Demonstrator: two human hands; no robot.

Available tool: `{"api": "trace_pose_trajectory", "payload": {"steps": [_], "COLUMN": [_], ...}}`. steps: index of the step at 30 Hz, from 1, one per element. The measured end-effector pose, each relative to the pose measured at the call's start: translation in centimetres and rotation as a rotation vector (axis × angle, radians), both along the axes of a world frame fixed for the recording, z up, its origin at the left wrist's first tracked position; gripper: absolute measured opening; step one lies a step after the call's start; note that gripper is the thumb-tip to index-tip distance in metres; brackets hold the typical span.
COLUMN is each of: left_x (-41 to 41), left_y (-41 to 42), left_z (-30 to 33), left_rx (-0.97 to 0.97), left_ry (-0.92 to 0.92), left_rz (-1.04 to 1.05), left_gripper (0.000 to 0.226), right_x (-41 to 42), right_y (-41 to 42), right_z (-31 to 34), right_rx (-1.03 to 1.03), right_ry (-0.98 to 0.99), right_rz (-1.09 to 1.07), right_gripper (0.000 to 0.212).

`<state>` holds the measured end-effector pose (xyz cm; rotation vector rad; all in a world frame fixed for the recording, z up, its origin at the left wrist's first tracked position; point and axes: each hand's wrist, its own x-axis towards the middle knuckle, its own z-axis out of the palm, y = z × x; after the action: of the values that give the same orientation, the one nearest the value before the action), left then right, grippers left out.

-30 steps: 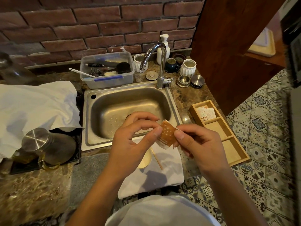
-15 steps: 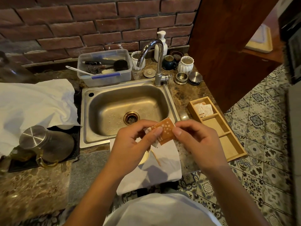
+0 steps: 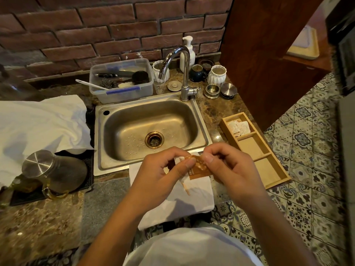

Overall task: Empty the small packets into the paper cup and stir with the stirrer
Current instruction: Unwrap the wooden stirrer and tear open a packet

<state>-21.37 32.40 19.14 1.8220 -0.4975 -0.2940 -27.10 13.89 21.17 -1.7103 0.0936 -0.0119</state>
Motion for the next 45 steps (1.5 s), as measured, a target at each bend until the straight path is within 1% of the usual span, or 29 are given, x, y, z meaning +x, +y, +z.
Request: {"api": "trace_pose_trajectory", "payload": {"steps": [2, 5, 6, 8, 10, 12, 15, 17, 20, 23, 26, 29, 31, 33, 37, 40, 45], "left_x": [0.0, 0.0, -0.1, -0.1, 0.1, 0.2, 0.0, -0.1, -0.2, -0.2, -0.3, -0.3, -0.3, -0.3, -0.5, -0.6, -0.7], "left_y": [-0.1, -0.3, -0.3, -0.4, -0.3, -0.4, -0.7, -0.8, -1.0, -0.8, -0.5, -0.7, -0.8, -0.7, -0.3, -0.3, -0.3], "left_z": [0.0, 0.0, 0.0, 0.2, 0.1, -0.3, -0.7, -0.7, -0.4, -0.2, 0.1, -0.3, -0.8, -1.1, -1.1, -0.8, -0.4], "left_rx": [-0.005, -0.041, -0.077, -0.180, -0.271, -0.312, -0.387, -0.398, -0.284, -0.209, -0.237, -0.183, -0.166, -0.162, -0.138, -0.144, -0.159], "left_ry": [0.001, 0.036, 0.065, 0.143, 0.235, 0.344, 0.528, 0.592, 0.537, 0.350, 0.186, 0.081, 0.079, 0.106, 0.126, 0.133, 0.146], "left_rz": [-0.008, 0.011, 0.024, 0.073, 0.126, 0.128, 0.041, -0.036, -0.103, -0.075, -0.110, -0.099, -0.080, -0.075, -0.140, -0.171, -0.163], "left_gripper": [0.017, 0.017, 0.016, 0.018, 0.025, 0.026, 0.024, 0.027, 0.033, 0.036, 0.037, 0.022, 0.015, 0.013, 0.011, 0.012, 0.018], "right_x": [0.0, 0.1, 0.1, 0.0, -0.2, -0.3, -0.2, -0.1, -0.1, -0.3, -0.5, -0.5, -0.5, -0.5, -0.2, -0.1, 0.1], "right_y": [0.0, -0.2, -0.4, -1.0, -1.7, -2.0, -2.1, -2.2, -2.5, -2.5, -2.6, -2.4, -2.1, -2.0, -2.2, -2.0, -1.7], "right_z": [0.0, 0.1, 0.2, 0.4, 0.8, 1.0, 0.8, 0.7, 0.9, 0.9, 0.5, 0.2, 0.3, 0.4, 0.2, 0.0, -0.3], "right_rx": [0.005, -0.048, -0.057, -0.038, -0.049, -0.126, -0.242, -0.255, -0.263, -0.308, -0.350, -0.303, -0.234, -0.188, -0.179, -0.201, -0.152], "right_ry": [0.017, -0.008, -0.023, -0.053, -0.091, -0.124, -0.159, -0.187, -0.213, -0.177, -0.125, -0.091, -0.082, -0.076, -0.024, -0.009, -0.008], "right_rz": [-0.012, -0.058, -0.073, -0.087, -0.030, 0.058, 0.116, 0.106, 0.087, 0.085, 0.093, 0.123, 0.146, 0.164, 0.162, 0.184, 0.219], "right_gripper": [0.023, 0.008, 0.007, 0.022, 0.038, 0.044, 0.034, 0.027, 0.013, 0.005, 0.008, 0.012, 0.013, 0.014, 0.016, 0.015, 0.015]}}
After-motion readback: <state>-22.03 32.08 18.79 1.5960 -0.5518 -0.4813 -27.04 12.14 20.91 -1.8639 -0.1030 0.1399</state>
